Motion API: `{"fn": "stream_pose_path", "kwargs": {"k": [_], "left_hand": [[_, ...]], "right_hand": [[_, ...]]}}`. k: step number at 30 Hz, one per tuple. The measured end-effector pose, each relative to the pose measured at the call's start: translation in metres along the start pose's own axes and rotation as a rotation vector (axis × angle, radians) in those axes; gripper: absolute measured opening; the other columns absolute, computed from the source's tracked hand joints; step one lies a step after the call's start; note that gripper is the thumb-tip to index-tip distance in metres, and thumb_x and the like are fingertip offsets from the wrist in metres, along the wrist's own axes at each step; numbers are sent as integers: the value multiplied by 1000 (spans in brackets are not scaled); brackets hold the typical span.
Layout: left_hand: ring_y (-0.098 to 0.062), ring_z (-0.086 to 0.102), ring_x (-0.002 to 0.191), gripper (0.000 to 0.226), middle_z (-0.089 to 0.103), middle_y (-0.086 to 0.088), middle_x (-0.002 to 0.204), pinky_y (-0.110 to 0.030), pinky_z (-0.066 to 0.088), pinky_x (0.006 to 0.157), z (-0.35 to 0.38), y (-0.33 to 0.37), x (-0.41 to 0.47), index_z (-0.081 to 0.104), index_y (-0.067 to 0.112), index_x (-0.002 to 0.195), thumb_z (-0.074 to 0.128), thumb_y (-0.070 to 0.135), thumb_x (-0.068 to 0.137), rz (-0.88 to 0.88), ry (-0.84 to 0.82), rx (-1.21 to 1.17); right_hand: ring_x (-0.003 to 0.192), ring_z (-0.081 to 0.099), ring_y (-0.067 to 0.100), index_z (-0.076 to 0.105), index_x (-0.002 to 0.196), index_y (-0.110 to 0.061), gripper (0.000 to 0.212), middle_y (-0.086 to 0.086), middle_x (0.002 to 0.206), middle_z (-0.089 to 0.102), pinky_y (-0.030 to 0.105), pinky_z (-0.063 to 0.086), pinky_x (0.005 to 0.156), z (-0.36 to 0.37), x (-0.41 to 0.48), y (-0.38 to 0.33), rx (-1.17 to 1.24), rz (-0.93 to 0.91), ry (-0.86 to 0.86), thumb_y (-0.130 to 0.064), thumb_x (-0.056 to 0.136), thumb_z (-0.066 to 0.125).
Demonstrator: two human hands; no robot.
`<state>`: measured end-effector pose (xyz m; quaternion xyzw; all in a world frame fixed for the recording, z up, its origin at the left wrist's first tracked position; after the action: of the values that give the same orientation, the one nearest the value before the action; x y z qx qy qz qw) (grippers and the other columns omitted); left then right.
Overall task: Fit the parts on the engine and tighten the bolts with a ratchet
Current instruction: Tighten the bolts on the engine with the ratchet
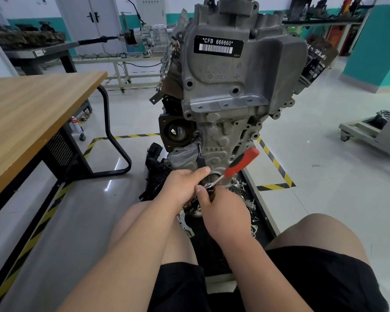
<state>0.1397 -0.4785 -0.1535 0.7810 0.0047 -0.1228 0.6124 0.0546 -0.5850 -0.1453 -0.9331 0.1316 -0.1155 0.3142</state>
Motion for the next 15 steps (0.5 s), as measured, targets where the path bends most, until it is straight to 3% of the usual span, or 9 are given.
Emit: {"fn": "stream_pose_path", "kwargs": {"k": [2,4,6,8,12,15], "left_hand": [[-12,34,40,51,39,2,48,-21,27,41,0,2,-1,43,23,49,69,60,71,-1,-5,16],[-15,40,45,57,43,0,53,-23,30,44,2,3,-4,47,18,59,62,74,60,-19,-15,41],[-16,46,45,63,50,2,51,-22,32,45,4,4,-6,53,18,57,55,81,53,-52,-34,72],[-12,51,42,60,56,6,48,-22,38,47,6,3,-7,65,23,53,52,81,56,-71,-77,86],[-6,57,48,47,62,9,52,-26,47,63,6,2,-6,72,31,56,55,72,73,-49,-103,46],[-2,51,41,46,57,13,47,-21,40,52,7,3,-6,67,34,48,58,60,84,-31,-109,33]], "right_hand": [[62,52,17,48,66,-24,44,-8,61,53,29,33,51,-1,-2,0,242,64,-33,-56,95,40],[50,51,17,56,64,-18,48,-5,50,52,29,39,54,2,-4,-3,706,257,-134,-48,98,41],[38,41,17,58,70,-11,51,0,45,45,28,42,51,13,-12,-7,1260,529,-308,-46,101,38],[35,31,13,56,72,-12,50,-2,46,36,23,41,46,20,-18,-15,1655,719,-504,-49,100,37],[30,31,10,56,70,-14,42,-7,43,33,20,43,43,19,-21,-22,2079,800,-738,-44,94,42],[27,32,11,52,70,-15,32,-6,40,35,20,42,43,15,-23,-25,2229,768,-805,-36,92,41]]}}
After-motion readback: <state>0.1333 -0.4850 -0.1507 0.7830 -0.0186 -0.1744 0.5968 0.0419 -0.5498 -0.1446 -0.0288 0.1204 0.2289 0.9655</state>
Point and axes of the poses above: each hand's wrist, its own x-axis towards the middle knuckle, its own z-axis out of the palm, y = z × x, the point moved 4 cm from there along x, towards the middle knuckle
